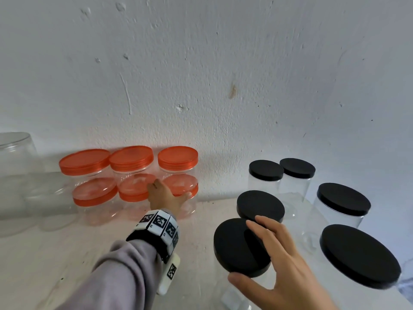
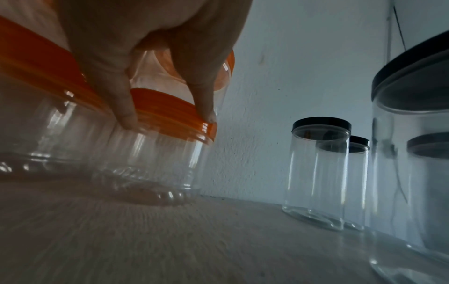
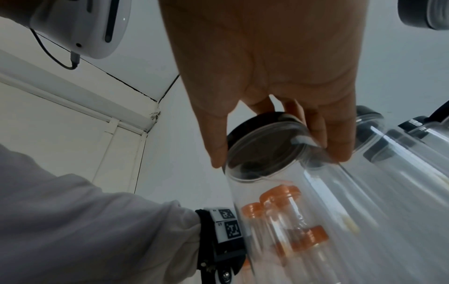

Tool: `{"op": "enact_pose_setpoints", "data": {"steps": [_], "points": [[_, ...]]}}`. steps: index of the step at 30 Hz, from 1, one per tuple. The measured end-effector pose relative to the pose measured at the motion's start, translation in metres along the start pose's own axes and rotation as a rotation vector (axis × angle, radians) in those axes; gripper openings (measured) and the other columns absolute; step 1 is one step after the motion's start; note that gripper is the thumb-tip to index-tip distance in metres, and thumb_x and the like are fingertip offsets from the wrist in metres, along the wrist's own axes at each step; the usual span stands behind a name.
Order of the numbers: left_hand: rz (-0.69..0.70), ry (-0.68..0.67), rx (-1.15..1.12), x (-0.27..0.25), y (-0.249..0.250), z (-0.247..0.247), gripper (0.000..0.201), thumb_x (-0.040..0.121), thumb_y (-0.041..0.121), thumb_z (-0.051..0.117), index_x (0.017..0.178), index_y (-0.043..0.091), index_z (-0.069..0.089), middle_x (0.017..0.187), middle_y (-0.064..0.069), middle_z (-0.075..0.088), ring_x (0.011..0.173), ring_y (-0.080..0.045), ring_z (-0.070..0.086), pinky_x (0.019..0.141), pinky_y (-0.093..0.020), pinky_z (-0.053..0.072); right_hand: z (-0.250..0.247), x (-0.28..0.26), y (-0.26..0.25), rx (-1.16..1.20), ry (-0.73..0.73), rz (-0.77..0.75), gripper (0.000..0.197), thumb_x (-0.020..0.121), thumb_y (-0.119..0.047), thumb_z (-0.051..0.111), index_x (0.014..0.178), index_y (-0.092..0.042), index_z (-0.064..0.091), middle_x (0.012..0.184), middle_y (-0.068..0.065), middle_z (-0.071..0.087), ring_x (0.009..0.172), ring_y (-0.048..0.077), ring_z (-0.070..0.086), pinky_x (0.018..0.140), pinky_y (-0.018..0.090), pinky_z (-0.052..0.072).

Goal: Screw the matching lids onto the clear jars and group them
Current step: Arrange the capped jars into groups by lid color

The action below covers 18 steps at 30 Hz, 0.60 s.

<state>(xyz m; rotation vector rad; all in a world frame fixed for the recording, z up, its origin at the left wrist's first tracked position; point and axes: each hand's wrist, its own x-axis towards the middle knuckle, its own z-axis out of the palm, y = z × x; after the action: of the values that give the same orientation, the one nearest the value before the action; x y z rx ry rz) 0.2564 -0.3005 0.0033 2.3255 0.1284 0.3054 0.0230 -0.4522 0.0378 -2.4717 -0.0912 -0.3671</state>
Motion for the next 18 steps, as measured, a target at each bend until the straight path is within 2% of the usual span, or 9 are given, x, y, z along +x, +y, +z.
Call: {"op": "enact_pose_setpoints", "data": {"steps": [5, 9, 11, 13, 14, 16, 18], "points": [[-0.012, 0.017, -0.055, 0.006, 0.002, -0.004, 0.085, 0.075, 0.025, 0.079, 0.137, -0.005, 0.029, 0.140, -0.023, 0.035, 0.127, -0.036, 0.041, 0.099, -0.039, 0.037, 0.001, -0.001, 0.004, 0.004, 0.011, -0.021, 0.075, 0.057, -0.070, 0.054, 0.119, -0.056, 0.013, 0.135, -0.036, 0.002, 0.118, -0.026, 0.014, 0.086, -0.008, 0.017], [-0.001, 0.015, -0.057, 0.004, 0.000, -0.007, 0.082, 0.077, 0.021, 0.077, 0.138, -0.003, 0.028, 0.140, -0.023, 0.036, 0.125, -0.037, 0.044, 0.095, -0.040, 0.040, 0.001, -0.002, 0.005, 0.000, -0.004, -0.010, 0.075, 0.068, -0.070, 0.064, 0.117, -0.059, 0.007, 0.134, -0.039, -0.006, 0.122, -0.016, 0.022, 0.086, -0.007, 0.022], [-0.006, 0.014, -0.080, 0.003, -0.003, -0.012, 0.075, 0.077, 0.020, 0.077, 0.133, -0.002, 0.033, 0.135, -0.023, 0.041, 0.121, -0.037, 0.046, 0.095, -0.042, 0.041, 0.000, -0.003, 0.004, -0.006, -0.016, 0.009, 0.073, 0.072, -0.065, 0.063, 0.116, -0.061, 0.004, 0.135, -0.038, -0.008, 0.125, -0.011, 0.024, 0.090, -0.003, 0.024], [0.016, 0.009, -0.133, -0.003, -0.005, -0.019, 0.063, 0.076, 0.018, 0.077, 0.123, -0.001, 0.040, 0.126, -0.020, 0.048, 0.113, -0.034, 0.050, 0.094, -0.040, 0.043, -0.002, -0.004, 0.000, -0.007, -0.031, 0.031, 0.072, 0.069, -0.070, 0.057, 0.115, -0.062, 0.002, 0.135, -0.038, -0.007, 0.127, -0.006, 0.026, 0.097, 0.004, 0.029], [0.051, -0.011, -0.165, -0.011, -0.005, -0.023, 0.057, 0.076, 0.018, 0.077, 0.118, 0.000, 0.043, 0.120, -0.017, 0.051, 0.109, -0.031, 0.052, 0.092, -0.039, 0.044, -0.004, -0.004, -0.002, -0.011, -0.028, 0.040, 0.071, 0.064, -0.077, 0.051, 0.115, -0.064, 0.003, 0.135, -0.040, -0.006, 0.126, -0.006, 0.026, 0.097, 0.007, 0.030], [0.157, -0.112, -0.259, -0.032, -0.004, -0.030, 0.048, 0.078, 0.022, 0.077, 0.112, 0.004, 0.049, 0.109, -0.011, 0.056, 0.100, -0.027, 0.056, 0.089, -0.038, 0.047, -0.011, -0.005, -0.004, -0.022, 0.022, 0.043, 0.070, 0.056, -0.088, 0.036, 0.116, -0.066, 0.008, 0.131, -0.046, 0.001, 0.121, -0.012, 0.022, 0.090, 0.004, 0.030], [0.271, -0.284, -0.399, -0.059, 0.001, -0.038, 0.041, 0.080, 0.035, 0.074, 0.108, 0.012, 0.054, 0.104, -0.003, 0.059, 0.096, -0.021, 0.060, 0.086, -0.035, 0.052, -0.017, -0.006, -0.005, 0.009, 0.118, 0.036, 0.066, 0.059, -0.089, 0.035, 0.119, -0.064, 0.021, 0.126, -0.046, 0.016, 0.117, -0.013, 0.022, 0.086, 0.003, 0.029]]}}
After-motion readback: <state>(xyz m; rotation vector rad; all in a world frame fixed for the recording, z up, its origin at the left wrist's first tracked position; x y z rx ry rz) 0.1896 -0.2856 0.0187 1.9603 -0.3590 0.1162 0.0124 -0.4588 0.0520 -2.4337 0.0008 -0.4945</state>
